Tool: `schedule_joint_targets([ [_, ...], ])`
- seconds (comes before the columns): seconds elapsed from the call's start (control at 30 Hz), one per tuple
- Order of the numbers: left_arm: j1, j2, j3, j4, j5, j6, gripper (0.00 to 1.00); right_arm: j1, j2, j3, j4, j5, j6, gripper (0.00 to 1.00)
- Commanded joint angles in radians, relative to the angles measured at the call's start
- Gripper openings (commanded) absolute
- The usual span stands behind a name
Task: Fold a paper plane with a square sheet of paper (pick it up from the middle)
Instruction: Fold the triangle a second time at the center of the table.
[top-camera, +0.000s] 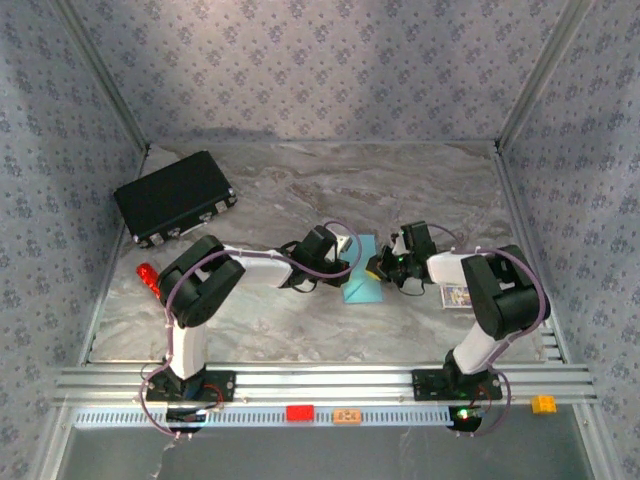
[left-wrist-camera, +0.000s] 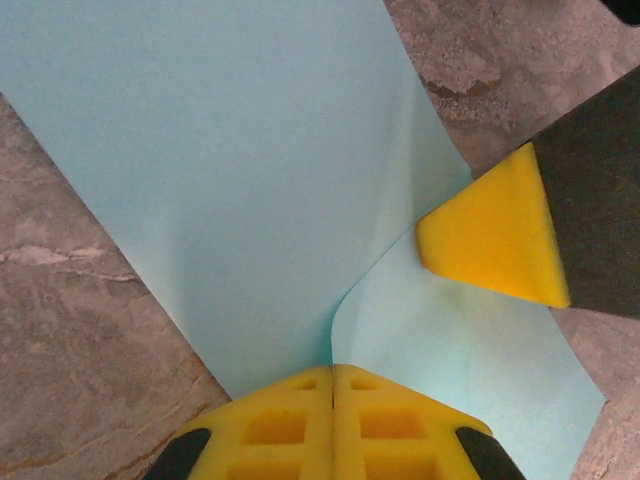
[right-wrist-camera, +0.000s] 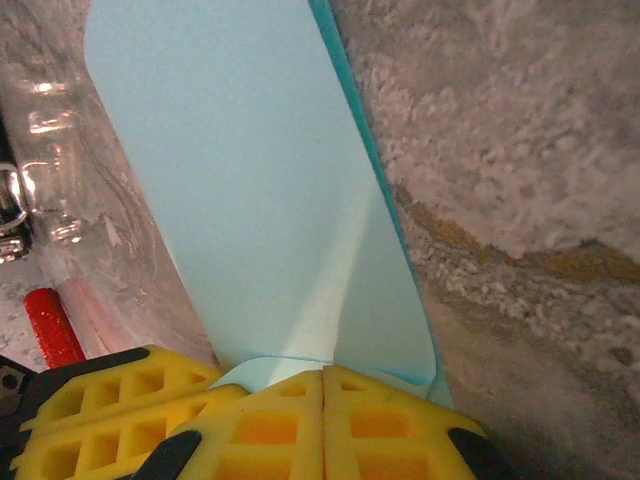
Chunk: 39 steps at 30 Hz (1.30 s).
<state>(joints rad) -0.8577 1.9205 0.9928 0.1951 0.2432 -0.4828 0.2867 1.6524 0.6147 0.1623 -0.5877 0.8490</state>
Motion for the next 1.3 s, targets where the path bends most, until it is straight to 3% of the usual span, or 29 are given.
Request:
schedule_joint_targets([
  [0.0,-0.005,0.012,0.005,-0.039,0.001,0.010,0.00,-0.013,0.020,-0.030,-0.040,0.039,-0.006,0.07],
  [0.37,-0.004,0.012,0.005,-0.040,-0.001,0.010,0.00,-0.054,-0.031,0.072,-0.077,-0.034,-0.024,0.08],
  [0.73,-0.005,0.008,0.000,-0.042,-0.003,0.012,0.00,-0.099,0.047,-0.034,0.028,0.003,-0.001,0.07],
  [0.93,-0.005,0.006,-0.004,-0.042,-0.004,0.011,0.00,-0.135,0.013,-0.010,0.025,-0.043,-0.019,0.08],
  [1.27,-0.004,0.005,-0.001,-0.046,-0.005,0.013,0.00,-0.037,-0.088,0.004,-0.018,-0.056,-0.017,0.09],
])
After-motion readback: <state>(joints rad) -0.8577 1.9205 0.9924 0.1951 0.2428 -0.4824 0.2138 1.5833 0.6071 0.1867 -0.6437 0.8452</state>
